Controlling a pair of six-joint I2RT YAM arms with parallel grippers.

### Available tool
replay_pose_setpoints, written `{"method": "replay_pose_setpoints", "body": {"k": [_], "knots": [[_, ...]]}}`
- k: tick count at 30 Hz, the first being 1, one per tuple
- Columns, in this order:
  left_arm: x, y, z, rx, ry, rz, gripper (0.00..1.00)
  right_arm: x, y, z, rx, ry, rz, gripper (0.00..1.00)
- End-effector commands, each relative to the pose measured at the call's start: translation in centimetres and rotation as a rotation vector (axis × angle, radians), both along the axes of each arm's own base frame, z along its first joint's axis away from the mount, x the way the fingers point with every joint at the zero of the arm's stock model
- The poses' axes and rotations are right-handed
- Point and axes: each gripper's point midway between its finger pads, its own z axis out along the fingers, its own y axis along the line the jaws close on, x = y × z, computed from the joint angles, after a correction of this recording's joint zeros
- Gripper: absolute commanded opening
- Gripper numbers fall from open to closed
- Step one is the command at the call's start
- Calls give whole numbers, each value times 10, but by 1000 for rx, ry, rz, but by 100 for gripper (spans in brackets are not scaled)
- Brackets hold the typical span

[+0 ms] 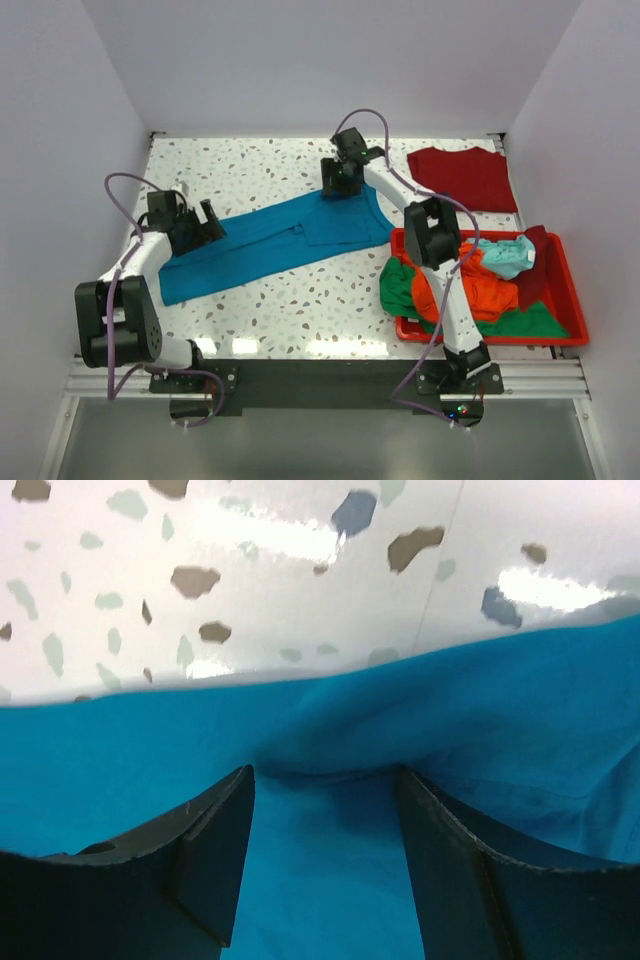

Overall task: Fold and stack the t-shirts
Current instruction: Fold the tshirt

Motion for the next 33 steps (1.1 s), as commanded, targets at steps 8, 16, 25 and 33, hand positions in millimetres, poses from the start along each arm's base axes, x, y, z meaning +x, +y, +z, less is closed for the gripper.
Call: {"method": "replay_pose_setpoints", "body": {"k": [8,16,25,33], "knots": [[20,-7,-24,-53,15,-27,97,-70,16,72,156,-42,50,63],[4,-4,-34,-20,58,-36,97,-108,8,21,153,77,-6,62],[-29,-10,-52,-45,124,16,96,-93,-11,-19,9,91,-50,62],[-55,-28,-62,-67,174,10,95,-75,-25,-42,-99,112,-62,63]]}}
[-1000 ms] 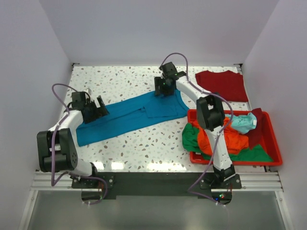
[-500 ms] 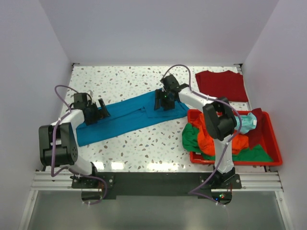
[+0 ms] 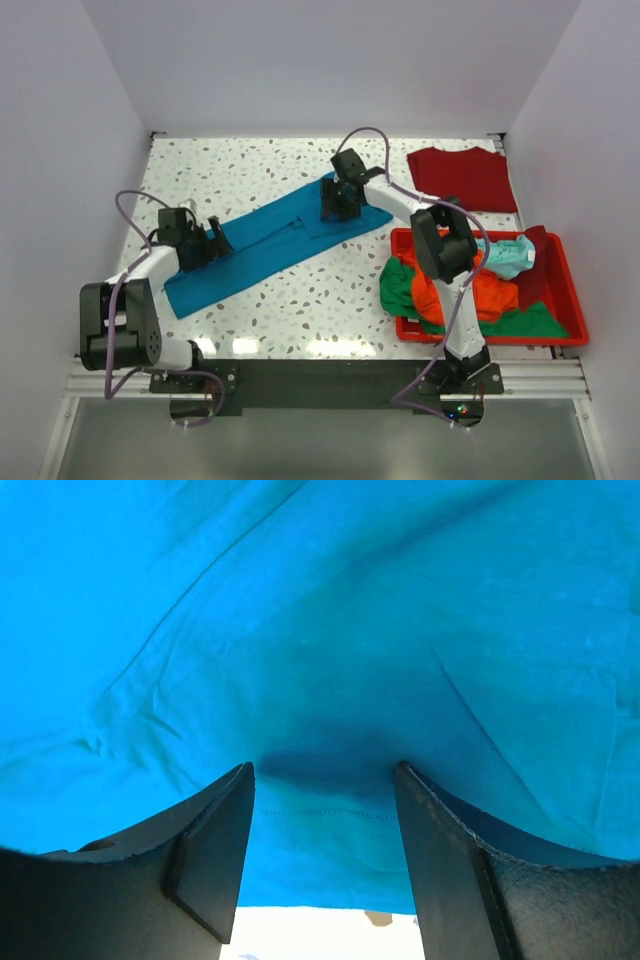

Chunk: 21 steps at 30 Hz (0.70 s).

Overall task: Fold and stack the t-shirts
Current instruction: Fold the tshirt

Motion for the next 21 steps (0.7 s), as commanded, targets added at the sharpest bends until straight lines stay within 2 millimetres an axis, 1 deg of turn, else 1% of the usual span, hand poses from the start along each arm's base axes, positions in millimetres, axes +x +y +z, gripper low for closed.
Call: {"method": "replay_pose_setpoints", "body": {"k": [1,2,3,4,5,6,7,8,9,10,11,12,13,14,15,17,19,20,21], "knots": [[-31,-16,-20,-29,112,9,95,15,-22,-27,-129,12,-12,63],[-34,-19,-21,-32,118,4,95,17,-25,-28,-149,17,-14,63],[-37,-27,-22,-39,122,-8,95,19,-27,-36,-164,30,-9,63],[-37,-31,-21,-41,120,-13,95,29,-24,-29,-157,6,-10,63],[-40,-35,-22,-44,123,-21,95,31,-27,-29,-169,10,-13,63],[-43,-38,-23,-53,128,-20,95,33,-28,-37,-180,22,-13,63],[-46,-45,-23,-57,133,-37,95,41,-27,-29,-176,7,-15,63],[-50,-47,-25,-59,146,-40,95,44,-27,-30,-182,8,-16,63],[-54,-51,-23,-62,146,-46,96,46,-29,-36,-191,17,-15,63],[-56,-51,-23,-59,148,-46,96,53,-28,-31,-186,6,-17,63],[-59,-51,-19,-58,139,-44,96,56,-29,-31,-186,3,-19,63],[-63,-53,-19,-59,141,-44,96,60,-29,-30,-185,-1,-20,63],[-65,-53,-18,-57,139,-40,96,66,-28,-31,-183,-8,-23,63],[-67,-55,-16,-61,134,-40,96,68,-29,-30,-181,-5,-26,64],[-69,-61,-12,-77,126,-47,96,72,-30,-31,-174,-3,-28,64],[-73,-66,-10,-88,123,-50,96,79,-29,-32,-161,-10,-32,64],[-81,-73,-12,-104,137,-54,96,86,-26,-26,-141,-28,-34,66],[-82,-75,-9,-115,123,-57,96,88,-25,-29,-138,-24,-34,66],[-88,-80,-11,-135,131,-58,96,90,-24,-28,-131,-28,-33,67]]}}
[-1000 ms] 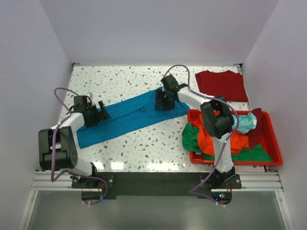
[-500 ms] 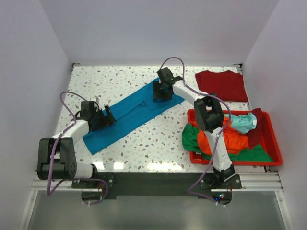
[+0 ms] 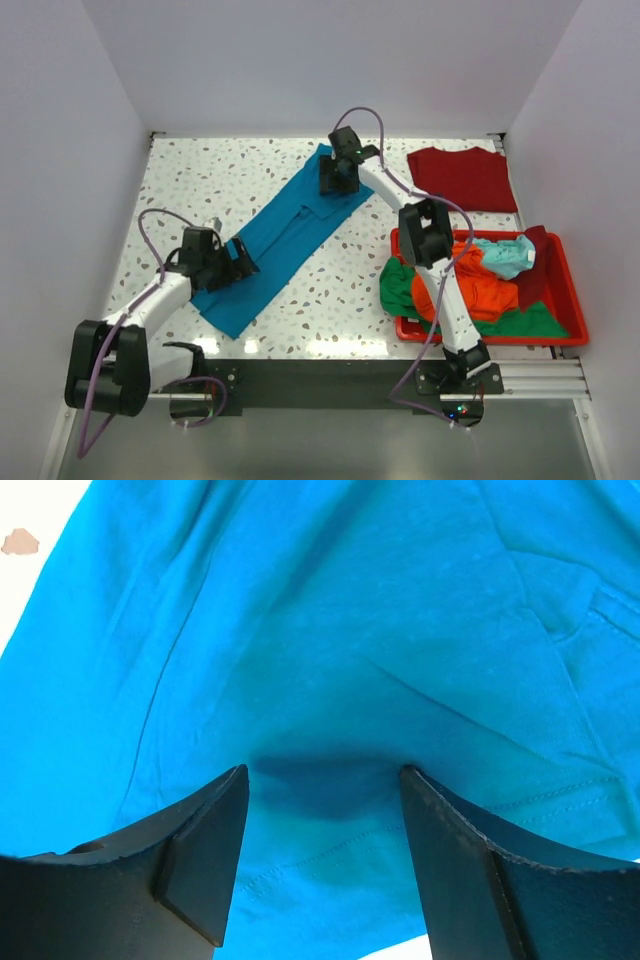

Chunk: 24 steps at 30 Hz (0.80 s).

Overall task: Fold and stack the t-shirts
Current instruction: Fold the tshirt

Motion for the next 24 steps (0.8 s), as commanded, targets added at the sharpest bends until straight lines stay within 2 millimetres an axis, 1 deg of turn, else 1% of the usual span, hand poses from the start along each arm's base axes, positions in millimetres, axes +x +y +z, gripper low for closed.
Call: {"method": "replay_pose_setpoints", "body": {"k": [1,3,5,6,8,9,10,12,13,15,17,18,19,20,21,23,24], "knots": [[-34,-10,-13,-49,106,23,96,3,-19,-24,-47,54,-12,67],[-34,-12,-4,-56,76,15,96,7,-15,-14,-29,32,1,67],[-32,-9,3,-36,62,18,96,10,-3,1,26,7,31,67],[-26,-9,12,-35,34,13,96,14,-1,18,48,-23,41,67],[-21,-8,22,-23,18,16,96,16,5,38,87,-56,58,68],[-13,-5,30,-7,-10,19,96,15,7,56,103,-83,65,68],[-11,-4,34,1,-19,22,96,16,8,67,118,-103,67,68],[-6,-1,38,22,-29,28,96,14,10,85,144,-126,72,69],[-5,1,37,32,-26,33,96,10,10,102,162,-149,73,69],[-7,1,29,34,0,31,96,2,12,113,190,-151,71,69],[-8,-1,22,25,16,26,96,-10,8,116,200,-141,67,69],[-10,-1,18,25,24,27,96,-19,9,104,206,-106,65,69],[-11,-1,16,25,25,27,96,-23,8,107,219,-103,67,69],[-11,-1,14,24,26,28,96,-29,12,102,226,-87,76,69],[-12,-3,12,20,28,25,96,-36,10,87,221,-51,71,68],[-13,-3,7,15,36,23,96,-42,15,78,227,-32,78,68],[-16,-4,4,9,45,21,96,-46,14,66,223,-8,70,68]]}}
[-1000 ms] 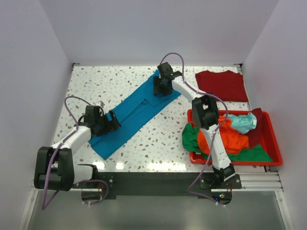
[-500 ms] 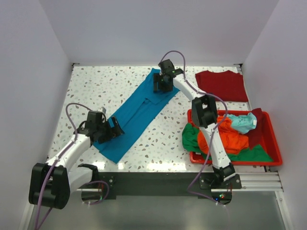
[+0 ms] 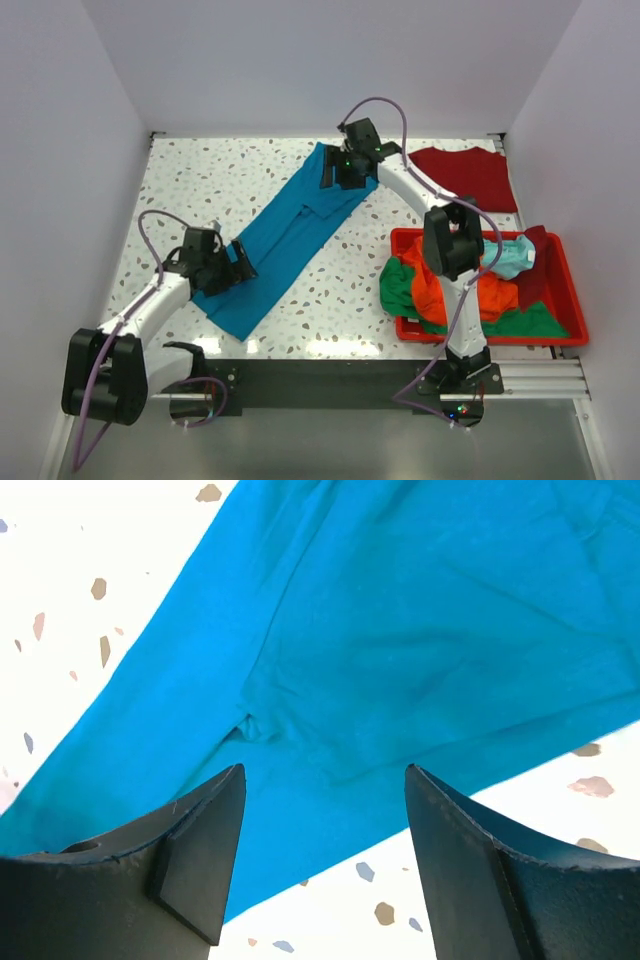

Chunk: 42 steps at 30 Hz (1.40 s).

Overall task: Fold and stack the t-shirts
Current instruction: Fold the tshirt

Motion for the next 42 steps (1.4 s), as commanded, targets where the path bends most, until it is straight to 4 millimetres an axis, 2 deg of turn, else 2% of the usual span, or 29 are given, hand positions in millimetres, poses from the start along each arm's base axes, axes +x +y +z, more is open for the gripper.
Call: {"method": "replay_pose_setpoints", "body": {"k": [1,2,4,5,12,15,17,18,21,22,23,26,30,42], "knots": [[1,-4,-6,-18,-11,-7,96,-10,14,-15,53,36,17,68],[-3,-5,-10,-22,3,-5,96,-11,13,-25,52,57,10,68],[-9,-6,-15,-27,11,-7,96,-10,15,-33,50,64,4,68],[-11,-7,-17,-32,16,-5,96,-10,14,-44,42,84,1,68],[-31,-16,-31,-56,59,-12,96,3,10,-74,-16,115,-22,68],[-37,-20,-33,-58,71,-15,97,10,3,-88,-55,122,-42,68],[-42,-24,-33,-61,83,-15,97,19,-3,-87,-66,109,-54,68],[-44,-26,-33,-67,85,-15,97,21,-6,-95,-80,122,-60,68],[-54,-35,-34,-97,103,-13,98,34,-13,-91,-80,104,-74,68],[-58,-39,-35,-106,103,-23,98,37,-16,-96,-86,108,-77,68],[-60,-42,-35,-119,112,-13,98,43,-15,-90,-81,87,-73,69],[-66,-54,-35,-152,118,-20,98,52,-18,-90,-88,75,-64,69],[-71,-78,-32,-178,122,-71,98,60,-19,-89,-87,56,-57,70],[-75,-126,-28,-192,143,-178,100,78,-13,-77,-52,5,-58,74]]}}
